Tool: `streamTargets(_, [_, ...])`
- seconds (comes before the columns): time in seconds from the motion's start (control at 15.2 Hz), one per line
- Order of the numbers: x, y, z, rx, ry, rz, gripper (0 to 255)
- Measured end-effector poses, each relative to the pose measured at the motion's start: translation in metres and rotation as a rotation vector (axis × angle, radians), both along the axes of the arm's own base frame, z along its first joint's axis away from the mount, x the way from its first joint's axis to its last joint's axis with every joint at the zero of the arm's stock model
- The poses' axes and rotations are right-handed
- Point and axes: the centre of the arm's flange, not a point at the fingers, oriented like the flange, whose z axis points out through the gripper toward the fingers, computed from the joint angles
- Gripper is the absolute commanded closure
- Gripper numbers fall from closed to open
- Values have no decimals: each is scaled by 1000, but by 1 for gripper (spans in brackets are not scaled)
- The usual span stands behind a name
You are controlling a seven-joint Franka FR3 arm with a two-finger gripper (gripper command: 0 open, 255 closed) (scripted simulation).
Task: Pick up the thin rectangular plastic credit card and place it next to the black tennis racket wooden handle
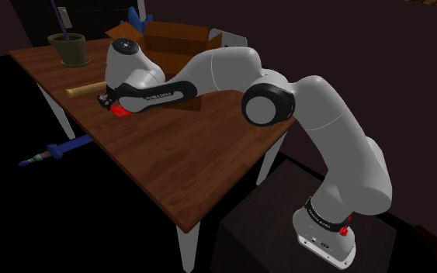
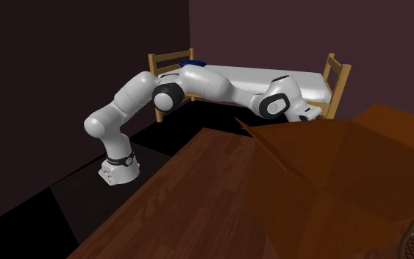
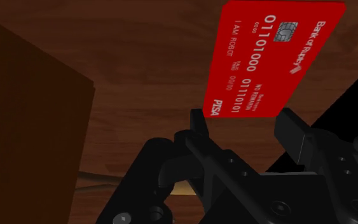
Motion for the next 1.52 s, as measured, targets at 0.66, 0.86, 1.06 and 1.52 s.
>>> streamTargets(0.66, [-2,6,-34,4,-9,4,255])
streamTargets(0.86, [-2,7,-34,4,-10,6,255])
streamTargets(1.06, [-3,8,-36,4,-9,7,0])
streamTargets(1.52, [-18,2,-16,2,-3,4,0])
